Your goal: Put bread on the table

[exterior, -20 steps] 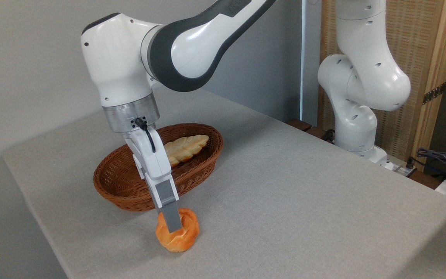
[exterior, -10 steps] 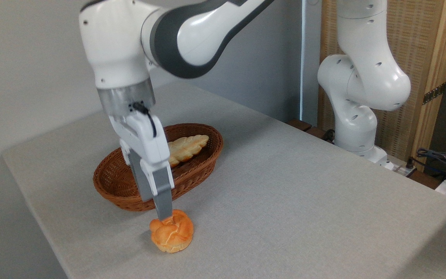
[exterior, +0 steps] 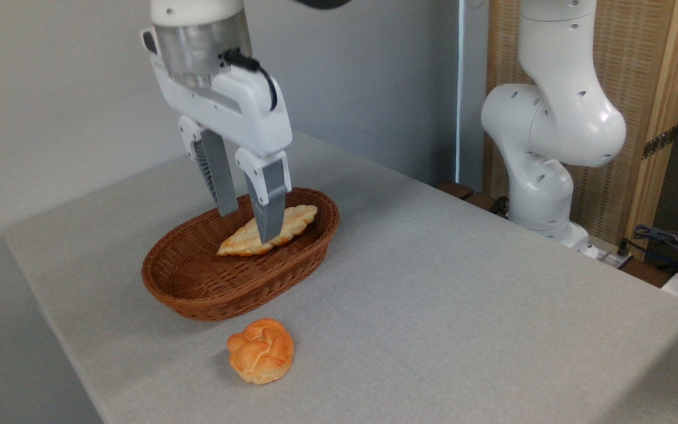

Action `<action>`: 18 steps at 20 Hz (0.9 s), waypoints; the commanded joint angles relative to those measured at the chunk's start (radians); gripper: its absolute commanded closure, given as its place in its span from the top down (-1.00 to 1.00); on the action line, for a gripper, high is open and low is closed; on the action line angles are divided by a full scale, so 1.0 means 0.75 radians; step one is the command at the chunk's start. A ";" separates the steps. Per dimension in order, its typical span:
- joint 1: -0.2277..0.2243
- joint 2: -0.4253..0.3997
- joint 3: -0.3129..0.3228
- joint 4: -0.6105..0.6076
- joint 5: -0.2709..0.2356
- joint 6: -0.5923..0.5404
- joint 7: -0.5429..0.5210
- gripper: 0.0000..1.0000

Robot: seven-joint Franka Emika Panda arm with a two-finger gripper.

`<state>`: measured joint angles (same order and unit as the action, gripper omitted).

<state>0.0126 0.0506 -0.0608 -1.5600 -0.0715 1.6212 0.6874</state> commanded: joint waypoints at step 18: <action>-0.076 -0.084 0.112 -0.094 -0.023 0.027 0.063 1.00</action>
<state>-0.0261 0.0100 0.0030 -1.6048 -0.0741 1.6251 0.7233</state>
